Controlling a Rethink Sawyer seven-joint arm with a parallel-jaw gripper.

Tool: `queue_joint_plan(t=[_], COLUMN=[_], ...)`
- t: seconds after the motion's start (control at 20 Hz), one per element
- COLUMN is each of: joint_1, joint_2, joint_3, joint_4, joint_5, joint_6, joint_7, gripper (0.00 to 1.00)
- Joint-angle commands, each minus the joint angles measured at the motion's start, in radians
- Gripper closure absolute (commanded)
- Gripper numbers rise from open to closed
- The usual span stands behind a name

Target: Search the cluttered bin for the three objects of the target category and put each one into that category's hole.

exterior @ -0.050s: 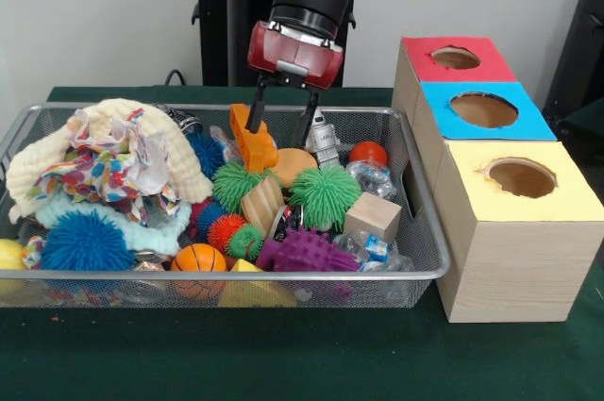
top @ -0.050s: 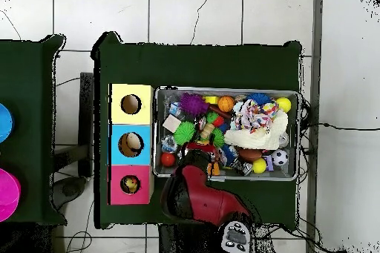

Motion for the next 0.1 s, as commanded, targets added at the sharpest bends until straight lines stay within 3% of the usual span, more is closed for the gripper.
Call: queue_joint_plan(t=[0.05,0.1], joint_1=[0.017,0.023], joint_2=[0.025,0.018], joint_3=[0.003,-0.003], joint_4=[0.06,0.063], joint_5=[0.088,0.094], joint_6=[-0.074,-0.075], joint_7=[0.27,0.267], gripper=[0.0,0.0])
